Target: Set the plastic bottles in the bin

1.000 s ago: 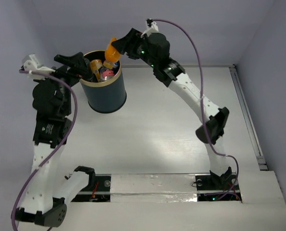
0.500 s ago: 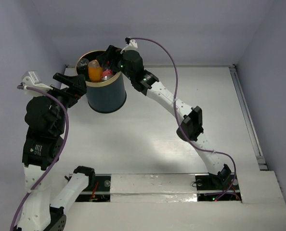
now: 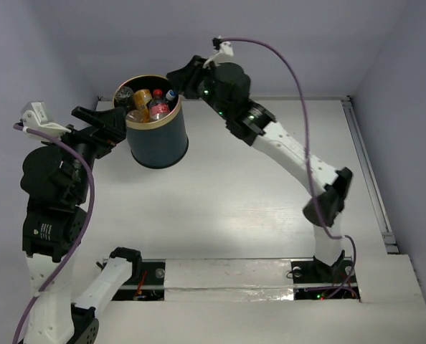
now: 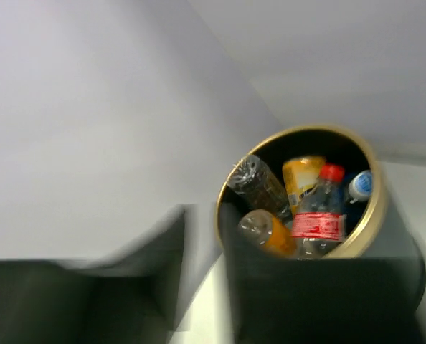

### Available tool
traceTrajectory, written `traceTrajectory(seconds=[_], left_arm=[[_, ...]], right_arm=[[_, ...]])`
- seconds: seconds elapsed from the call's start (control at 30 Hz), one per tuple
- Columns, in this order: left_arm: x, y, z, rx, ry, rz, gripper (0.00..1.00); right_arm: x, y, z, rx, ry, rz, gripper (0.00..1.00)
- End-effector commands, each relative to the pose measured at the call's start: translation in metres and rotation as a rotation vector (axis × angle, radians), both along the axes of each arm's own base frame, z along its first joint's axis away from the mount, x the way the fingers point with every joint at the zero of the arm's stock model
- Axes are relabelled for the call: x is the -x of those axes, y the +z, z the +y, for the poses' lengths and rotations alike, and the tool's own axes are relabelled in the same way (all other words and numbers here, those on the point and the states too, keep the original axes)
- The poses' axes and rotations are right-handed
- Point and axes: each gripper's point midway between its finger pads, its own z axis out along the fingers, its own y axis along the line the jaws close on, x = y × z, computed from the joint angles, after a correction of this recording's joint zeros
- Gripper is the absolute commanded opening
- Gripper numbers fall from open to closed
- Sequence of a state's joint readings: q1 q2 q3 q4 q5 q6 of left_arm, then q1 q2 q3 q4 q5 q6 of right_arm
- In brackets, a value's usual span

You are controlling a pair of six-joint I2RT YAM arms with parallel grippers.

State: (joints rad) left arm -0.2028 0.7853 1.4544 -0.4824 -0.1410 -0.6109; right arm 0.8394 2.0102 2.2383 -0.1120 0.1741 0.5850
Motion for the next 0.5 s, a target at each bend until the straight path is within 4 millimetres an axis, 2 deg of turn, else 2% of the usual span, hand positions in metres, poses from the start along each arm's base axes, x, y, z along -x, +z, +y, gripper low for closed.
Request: traceTrajectory(seconds=[0.0, 0.03, 0.07, 0.13, 0.17, 0.2, 0.27, 0.3, 0.33, 0.37, 0.4, 0.43, 0.47], left_arm=[[-0.005, 0.004, -0.019, -0.001, -0.099, -0.021, 0.99], [-0.006, 0.003, -0.022, 0.004, -0.115, -0.019, 0.99], [-0.006, 0.002, -0.025, 0.008, -0.132, -0.021, 0.99], [-0.007, -0.003, -0.035, 0.01, -0.181, -0.017, 0.99], [-0.006, -0.003, -0.037, 0.011, -0.197, -0.02, 0.99], [-0.007, -0.009, -0.041, 0.017, -0.217, -0.01, 0.99], [-0.005, -0.014, -0.044, 0.029, -0.235, -0.004, 0.99], [-0.006, -0.023, -0.049, 0.033, -0.258, 0.01, 0.99], [-0.004, -0.026, -0.051, 0.047, -0.269, 0.012, 0.99], [-0.003, -0.031, -0.056, 0.054, -0.294, 0.022, 0.99], [-0.005, -0.043, -0.06, 0.053, -0.315, 0.044, 0.99], [-0.005, -0.048, -0.061, 0.055, -0.321, 0.051, 0.99], [-0.005, -0.053, -0.062, 0.058, -0.324, 0.062, 0.99]], right_arm=[[0.058, 0.092, -0.055, -0.134, 0.029, -0.148, 0.02], [0.068, 0.095, -0.066, -0.129, 0.027, -0.154, 0.0], [0.088, 0.098, -0.091, -0.122, 0.017, -0.161, 0.0], [0.11, 0.101, -0.12, -0.119, -0.002, -0.201, 0.0], [0.119, 0.096, -0.135, -0.104, -0.016, -0.199, 0.0], [0.138, 0.09, -0.167, -0.098, -0.056, -0.203, 0.06], [0.153, 0.057, -0.195, -0.027, -0.093, -0.144, 0.16], [0.158, 0.045, -0.213, -0.014, -0.139, -0.12, 0.25], [0.174, 0.024, -0.239, -0.005, -0.169, -0.094, 0.52], [0.181, -0.003, -0.253, 0.042, -0.192, -0.039, 0.66], [0.184, -0.018, -0.273, 0.028, -0.262, 0.013, 0.88], [0.199, -0.035, -0.298, 0.012, -0.293, 0.035, 0.99], [0.207, -0.056, -0.313, 0.046, -0.32, 0.081, 1.0]])
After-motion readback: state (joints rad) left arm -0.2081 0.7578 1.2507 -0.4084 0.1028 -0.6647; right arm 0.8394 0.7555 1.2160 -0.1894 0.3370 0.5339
